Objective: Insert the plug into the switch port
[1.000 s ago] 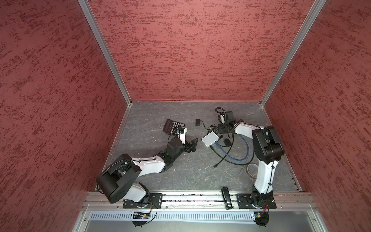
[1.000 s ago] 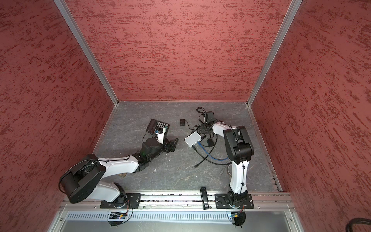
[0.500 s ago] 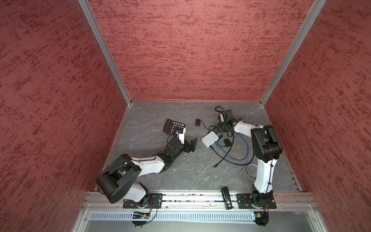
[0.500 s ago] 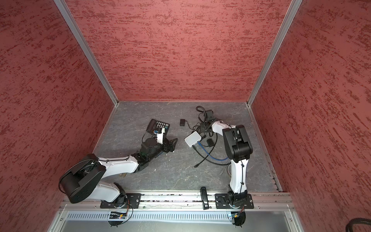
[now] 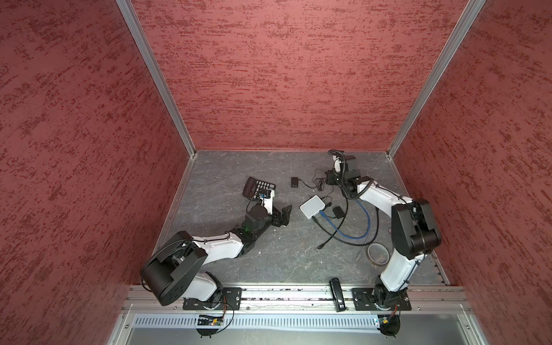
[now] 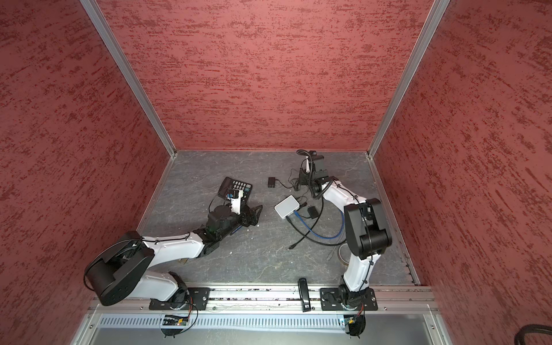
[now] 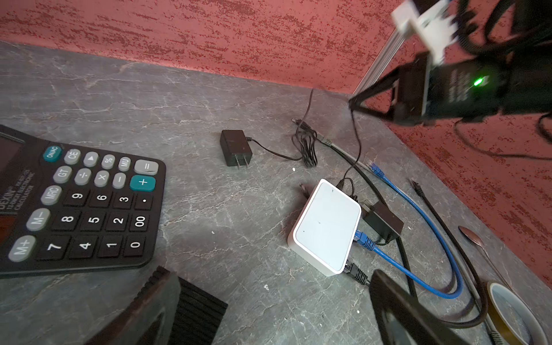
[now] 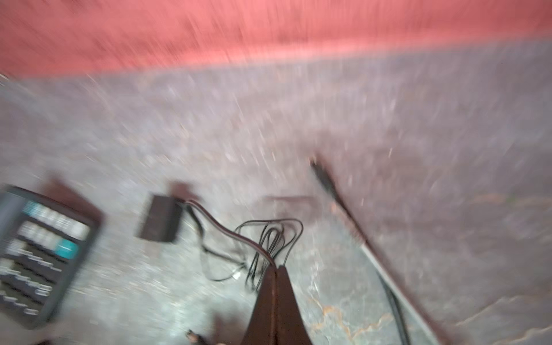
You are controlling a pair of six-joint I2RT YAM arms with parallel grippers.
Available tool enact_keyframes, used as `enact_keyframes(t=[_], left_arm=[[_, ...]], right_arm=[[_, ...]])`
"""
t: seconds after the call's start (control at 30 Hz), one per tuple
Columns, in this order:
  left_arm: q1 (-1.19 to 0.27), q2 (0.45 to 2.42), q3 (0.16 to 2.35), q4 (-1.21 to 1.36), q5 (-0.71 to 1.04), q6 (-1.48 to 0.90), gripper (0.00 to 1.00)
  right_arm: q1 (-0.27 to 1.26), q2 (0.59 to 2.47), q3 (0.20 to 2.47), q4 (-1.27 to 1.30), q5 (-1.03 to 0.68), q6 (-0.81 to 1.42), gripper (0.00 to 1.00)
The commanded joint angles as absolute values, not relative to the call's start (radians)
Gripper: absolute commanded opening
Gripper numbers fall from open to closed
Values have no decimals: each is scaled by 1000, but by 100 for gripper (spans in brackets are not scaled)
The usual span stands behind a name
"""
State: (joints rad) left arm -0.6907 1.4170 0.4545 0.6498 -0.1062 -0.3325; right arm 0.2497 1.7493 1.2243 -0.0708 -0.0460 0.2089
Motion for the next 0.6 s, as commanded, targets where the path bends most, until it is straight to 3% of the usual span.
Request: enact_keyframes(t=[0.0, 0.37, 0.57], left_arm=[[-685, 1409, 452, 643, -97, -329, 100], [-686, 1457, 527, 635, -28, -284, 100], [-732, 1542, 634, 623, 40, -49, 100]], right_arm=[[248, 1696, 1235, -6, -86, 199, 0], [267, 1626, 1208, 0, -220, 214, 0], [280, 1620, 1185, -19, -276, 237, 0]])
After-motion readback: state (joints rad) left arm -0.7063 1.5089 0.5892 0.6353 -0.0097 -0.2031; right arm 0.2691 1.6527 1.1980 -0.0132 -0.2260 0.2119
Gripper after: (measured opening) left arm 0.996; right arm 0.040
